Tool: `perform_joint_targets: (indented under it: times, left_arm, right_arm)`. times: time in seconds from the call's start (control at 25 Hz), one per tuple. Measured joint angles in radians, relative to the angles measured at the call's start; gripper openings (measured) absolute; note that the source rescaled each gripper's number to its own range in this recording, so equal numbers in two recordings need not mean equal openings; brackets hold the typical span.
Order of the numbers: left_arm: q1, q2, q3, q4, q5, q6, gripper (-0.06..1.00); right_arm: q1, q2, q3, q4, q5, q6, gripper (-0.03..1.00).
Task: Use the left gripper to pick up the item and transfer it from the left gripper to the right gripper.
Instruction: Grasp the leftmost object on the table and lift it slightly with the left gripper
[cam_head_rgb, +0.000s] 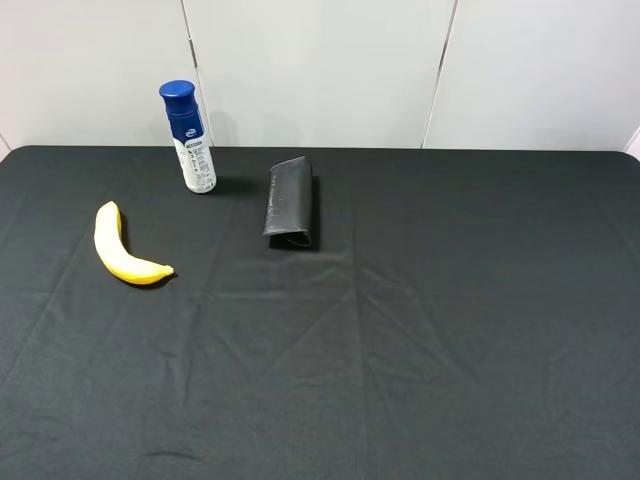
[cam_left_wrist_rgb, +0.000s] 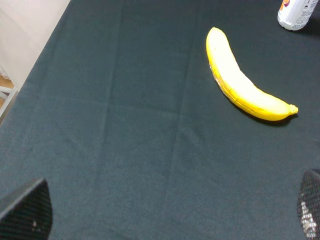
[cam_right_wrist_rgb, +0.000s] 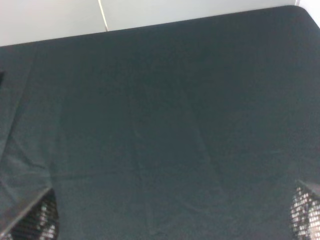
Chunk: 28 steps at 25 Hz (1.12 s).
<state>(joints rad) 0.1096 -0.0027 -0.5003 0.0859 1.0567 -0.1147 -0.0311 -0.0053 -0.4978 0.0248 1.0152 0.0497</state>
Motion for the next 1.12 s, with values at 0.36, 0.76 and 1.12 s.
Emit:
perform_joint_targets:
  times: [0.36, 0.76, 1.12]
  left_arm:
    - [0.0, 0.0, 0.0, 0.0, 0.0, 0.0, 0.98]
    - [0.0, 0.0, 0.0, 0.0, 0.0, 0.0, 0.98]
    - [0.0, 0.0, 0.0, 0.001, 0.0, 0.0, 0.98]
  right_arm:
    - [0.0, 0.0, 0.0, 0.0, 0.0, 0.0, 1.0]
    - [0.0, 0.0, 0.0, 0.0, 0.0, 0.0, 1.0]
    - [0.0, 0.0, 0.0, 0.0, 0.0, 0.0, 1.0]
